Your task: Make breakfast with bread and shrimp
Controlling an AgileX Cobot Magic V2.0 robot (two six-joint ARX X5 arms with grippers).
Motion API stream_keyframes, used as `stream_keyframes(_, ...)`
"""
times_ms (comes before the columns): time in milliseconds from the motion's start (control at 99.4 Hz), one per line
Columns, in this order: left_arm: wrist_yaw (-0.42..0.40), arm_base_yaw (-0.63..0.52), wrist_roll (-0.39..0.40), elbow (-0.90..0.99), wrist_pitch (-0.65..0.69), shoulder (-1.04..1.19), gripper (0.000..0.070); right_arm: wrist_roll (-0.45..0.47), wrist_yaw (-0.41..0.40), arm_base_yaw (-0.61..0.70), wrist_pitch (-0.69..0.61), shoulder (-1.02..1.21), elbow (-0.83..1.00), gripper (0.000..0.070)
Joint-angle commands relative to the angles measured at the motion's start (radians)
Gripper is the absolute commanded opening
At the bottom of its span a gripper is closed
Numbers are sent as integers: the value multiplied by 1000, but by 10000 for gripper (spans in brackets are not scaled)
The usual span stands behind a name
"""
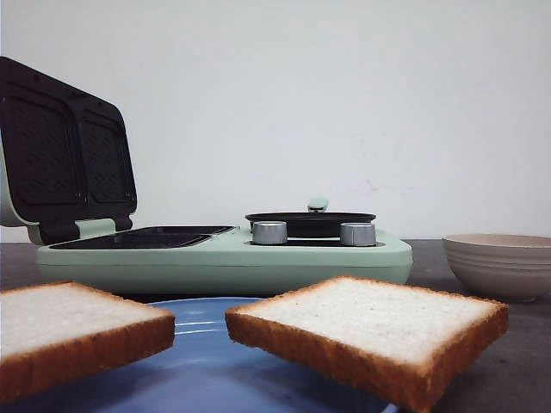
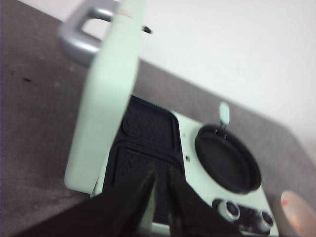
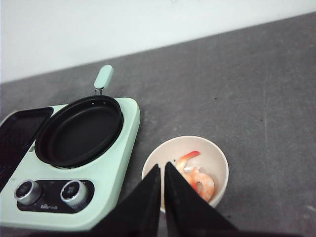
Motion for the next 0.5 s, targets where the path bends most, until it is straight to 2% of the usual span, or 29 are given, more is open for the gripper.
stream_keyframes(0, 3, -2, 51, 38, -37, 38, 10, -15, -2, 2, 5, 31, 56, 4)
stream_keyframes(191, 56, -2, 39, 50, -93, 80, 14, -16, -14, 2, -22, 68, 109, 4)
stream_keyframes(342, 71, -2, 40, 50, -189, 80, 50, -51, -104, 2, -76, 80, 109, 6)
stream_keyframes(412, 72, -2, 40, 50, -230, 81, 162, -76, -160, 2, -99, 100, 109, 37)
stream_keyframes(443, 72, -2, 42, 50, -243, 81, 233, -82, -187, 2, -105, 110, 109, 87)
stream_keyframes(493, 71, -2, 44, 50, -263, 81, 372, -83, -225, 3, -109, 127, 109, 210)
